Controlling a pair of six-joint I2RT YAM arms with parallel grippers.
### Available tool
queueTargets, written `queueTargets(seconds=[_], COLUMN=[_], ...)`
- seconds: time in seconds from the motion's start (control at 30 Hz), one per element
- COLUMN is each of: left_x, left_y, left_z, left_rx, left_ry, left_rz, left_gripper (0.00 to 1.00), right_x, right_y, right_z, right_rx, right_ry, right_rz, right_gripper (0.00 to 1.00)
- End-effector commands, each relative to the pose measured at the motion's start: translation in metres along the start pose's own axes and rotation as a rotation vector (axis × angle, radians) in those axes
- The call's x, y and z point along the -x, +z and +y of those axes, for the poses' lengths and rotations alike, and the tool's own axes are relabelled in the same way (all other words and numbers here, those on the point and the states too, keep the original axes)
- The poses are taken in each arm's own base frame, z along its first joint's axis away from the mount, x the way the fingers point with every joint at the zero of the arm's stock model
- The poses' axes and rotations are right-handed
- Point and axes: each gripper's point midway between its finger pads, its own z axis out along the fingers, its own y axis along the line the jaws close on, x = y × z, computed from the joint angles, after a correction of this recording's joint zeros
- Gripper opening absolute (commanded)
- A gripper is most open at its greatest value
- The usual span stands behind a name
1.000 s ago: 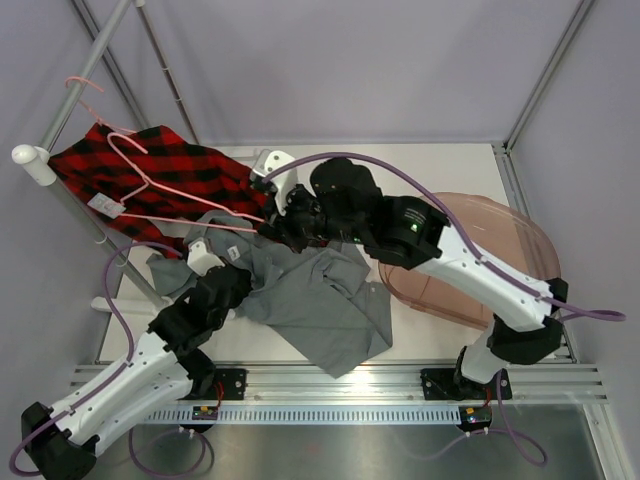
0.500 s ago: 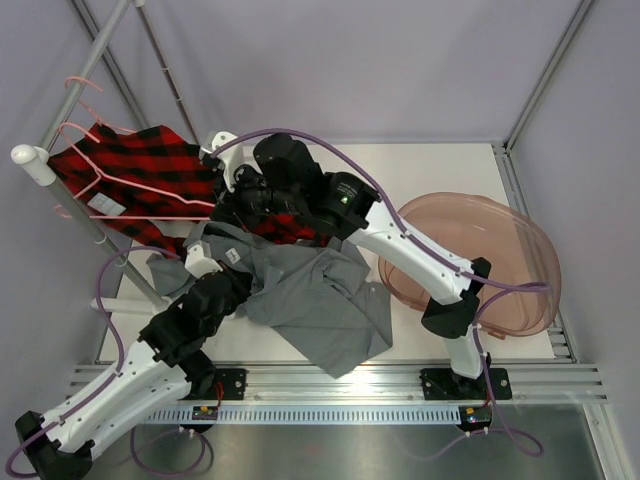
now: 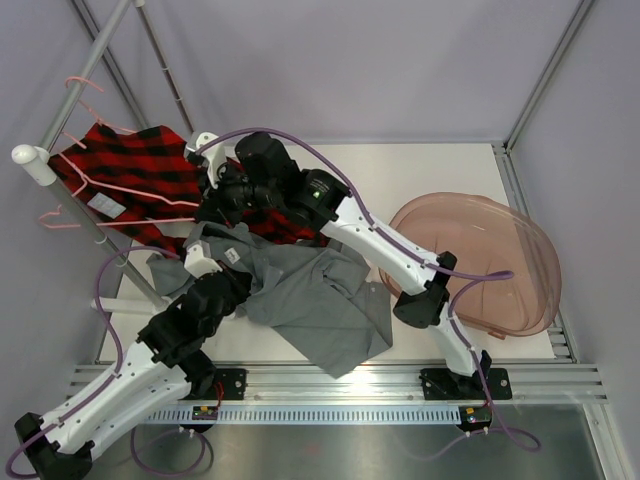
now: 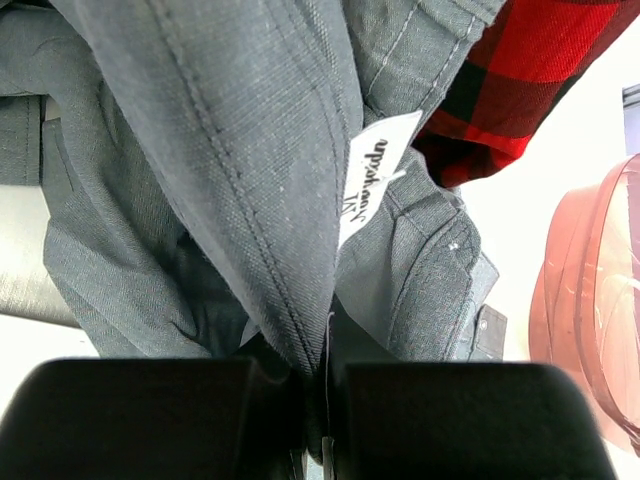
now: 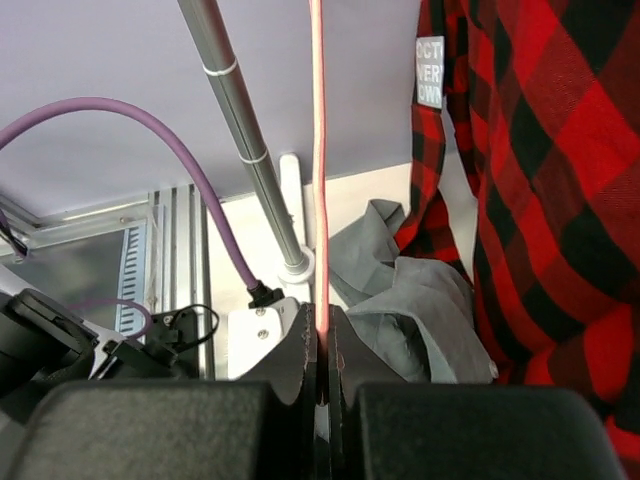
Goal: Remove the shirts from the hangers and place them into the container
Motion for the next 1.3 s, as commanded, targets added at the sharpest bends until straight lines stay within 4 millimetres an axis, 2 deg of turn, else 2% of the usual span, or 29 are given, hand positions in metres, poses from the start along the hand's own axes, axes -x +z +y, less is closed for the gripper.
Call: queueTargets(seconds=[0.0, 0.07, 0.17, 0.33, 0.67, 0.87, 1.07, 1.27], left_x=[0.011, 0.013, 0.018, 0.010, 0.006, -0.002, -0.013, -0.015], left_y=[-0.006, -0.009, -0.015, -0.015, -0.011, -0.004, 0.005, 0.008], left_z=[-0.010, -0.009, -0.007, 0.000, -0.003, -0.018, -0.019, -0.028], left_rx=[-0.043, -0.043, -0.056, -0.057, -0.084, -0.130, -0.132, -0.151], left_ry=[-0.019, -0.020, -0.038, -0.044, -0.037, -0.046, -0.046, -0.042], left_rz=[-0.030, -0.034, -0.054, -0.045, -0.038, -0.013, 0.003, 0.006], left_gripper=[0.00, 0.00, 0.00, 0.00, 0.00, 0.00, 0.00, 0.00], right_x=[0.017, 0.021, 0.016, 0.024, 0.074, 0.086, 0.094, 0.104], right_y=[0.000, 0.004, 0.015, 0.023, -0.008, -0.017, -0.022, -0.033], right_z=[0.008, 0.012, 0.017, 0.021, -0.003, -0.012, -0.030, -0.033], right_rx=[0.114, 0.142, 0.202, 0.255, 0.211, 0.206, 0.172, 0.161], right_ry=[-0.101, -0.111, -0.140, -0.229, -0.322, -0.336, -0.354, -0.368], right_rz=[-0.064, -0.091, -0.102, -0.164, -0.308, -0.349, -0.384, -0.406], right_gripper=[0.00, 0.00, 0.00, 0.00, 0.00, 0.00, 0.00, 0.00])
